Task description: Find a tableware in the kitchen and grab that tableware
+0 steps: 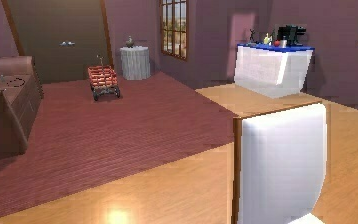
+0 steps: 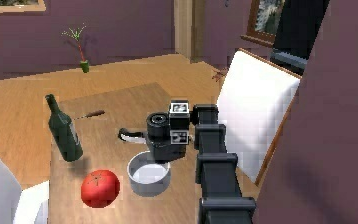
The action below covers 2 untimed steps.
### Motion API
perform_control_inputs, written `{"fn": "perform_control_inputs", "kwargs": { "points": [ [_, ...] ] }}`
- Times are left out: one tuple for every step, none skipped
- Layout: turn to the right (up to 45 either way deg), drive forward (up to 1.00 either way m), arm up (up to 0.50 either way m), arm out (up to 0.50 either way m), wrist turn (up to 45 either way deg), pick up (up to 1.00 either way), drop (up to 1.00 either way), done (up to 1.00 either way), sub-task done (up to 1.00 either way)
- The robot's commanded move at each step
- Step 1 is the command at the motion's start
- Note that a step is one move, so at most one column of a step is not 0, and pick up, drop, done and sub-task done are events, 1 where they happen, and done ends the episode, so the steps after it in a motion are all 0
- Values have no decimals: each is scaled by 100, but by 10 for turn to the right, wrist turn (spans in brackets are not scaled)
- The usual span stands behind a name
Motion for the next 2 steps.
{"fn": "perform_control_inputs", "kwargs": {
  "points": [
    [0,0,-30,0,0,0,0,0,0],
    [0,0,0,0,0,100,0,0,0]
  ]
}}
